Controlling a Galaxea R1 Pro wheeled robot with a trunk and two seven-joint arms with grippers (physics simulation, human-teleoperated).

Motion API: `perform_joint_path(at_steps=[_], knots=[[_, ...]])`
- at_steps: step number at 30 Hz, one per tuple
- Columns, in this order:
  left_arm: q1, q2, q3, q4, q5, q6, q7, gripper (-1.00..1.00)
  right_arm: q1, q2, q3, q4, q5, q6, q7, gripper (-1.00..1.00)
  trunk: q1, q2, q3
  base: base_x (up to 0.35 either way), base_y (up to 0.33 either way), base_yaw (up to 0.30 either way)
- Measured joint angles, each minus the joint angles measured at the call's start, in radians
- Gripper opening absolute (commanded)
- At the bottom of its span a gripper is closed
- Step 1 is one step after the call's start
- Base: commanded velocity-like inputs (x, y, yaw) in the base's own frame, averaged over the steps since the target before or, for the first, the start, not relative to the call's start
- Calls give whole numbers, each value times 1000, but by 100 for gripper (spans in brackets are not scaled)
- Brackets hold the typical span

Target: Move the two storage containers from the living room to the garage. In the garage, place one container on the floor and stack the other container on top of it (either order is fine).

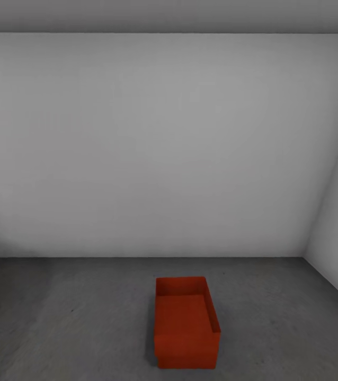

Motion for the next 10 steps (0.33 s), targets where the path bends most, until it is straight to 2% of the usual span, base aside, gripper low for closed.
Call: perform_joint_path(at_steps=[10], knots=[[0, 0, 1, 0, 0, 0, 0, 100, 0, -1, 0, 0, -1, 0, 0, 100, 0, 0, 0, 0, 0, 0]])
